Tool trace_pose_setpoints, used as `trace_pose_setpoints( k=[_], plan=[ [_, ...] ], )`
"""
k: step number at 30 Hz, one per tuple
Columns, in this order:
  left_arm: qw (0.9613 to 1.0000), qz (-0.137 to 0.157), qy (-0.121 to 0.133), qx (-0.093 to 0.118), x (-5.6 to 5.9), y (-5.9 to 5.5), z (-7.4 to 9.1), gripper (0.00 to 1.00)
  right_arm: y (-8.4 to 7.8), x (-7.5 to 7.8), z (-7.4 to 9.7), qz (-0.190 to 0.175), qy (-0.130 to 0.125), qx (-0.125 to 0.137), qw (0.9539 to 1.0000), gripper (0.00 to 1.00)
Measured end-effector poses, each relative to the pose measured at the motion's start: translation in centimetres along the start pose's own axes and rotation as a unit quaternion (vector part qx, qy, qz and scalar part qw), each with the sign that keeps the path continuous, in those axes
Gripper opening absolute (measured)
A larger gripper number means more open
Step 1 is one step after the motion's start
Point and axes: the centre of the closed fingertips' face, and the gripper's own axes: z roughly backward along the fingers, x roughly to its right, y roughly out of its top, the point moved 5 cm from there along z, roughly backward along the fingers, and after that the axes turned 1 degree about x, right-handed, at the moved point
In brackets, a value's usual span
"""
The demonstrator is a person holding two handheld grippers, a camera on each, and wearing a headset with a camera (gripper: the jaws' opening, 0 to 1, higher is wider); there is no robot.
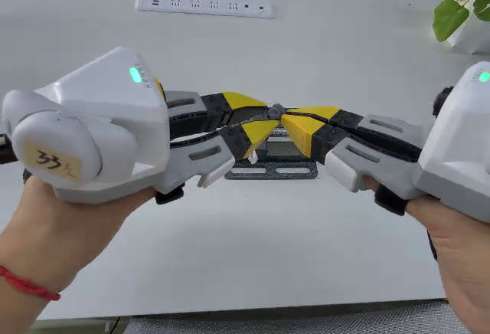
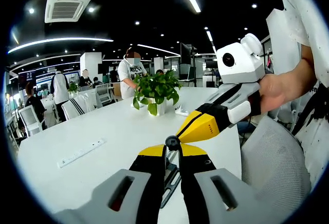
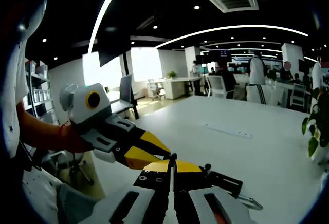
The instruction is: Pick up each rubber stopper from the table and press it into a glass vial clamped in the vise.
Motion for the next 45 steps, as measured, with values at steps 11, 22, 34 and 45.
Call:
trace_pose_setpoints(
  k=[11,22,34,45],
  plan=[
    [0.9999,0.012,-0.002,0.007,-0.2,0.2,0.2,0.04,0.4,-0.4,0.1,-0.003,0.001,0.004,1.0,0.0],
    [0.9995,0.023,-0.016,0.012,0.0,0.2,0.4,0.04,0.6,-0.6,0.4,0.01,0.016,0.002,0.9998,0.0],
    [0.9906,0.073,-0.109,0.038,0.2,1.5,2.1,0.04,3.6,0.3,3.1,-0.002,0.132,0.033,0.9907,0.1],
    [0.9627,0.152,-0.195,0.109,0.9,5.0,4.1,0.03,6.5,-3.4,5.1,0.076,0.257,0.014,0.9632,0.15]
  ],
)
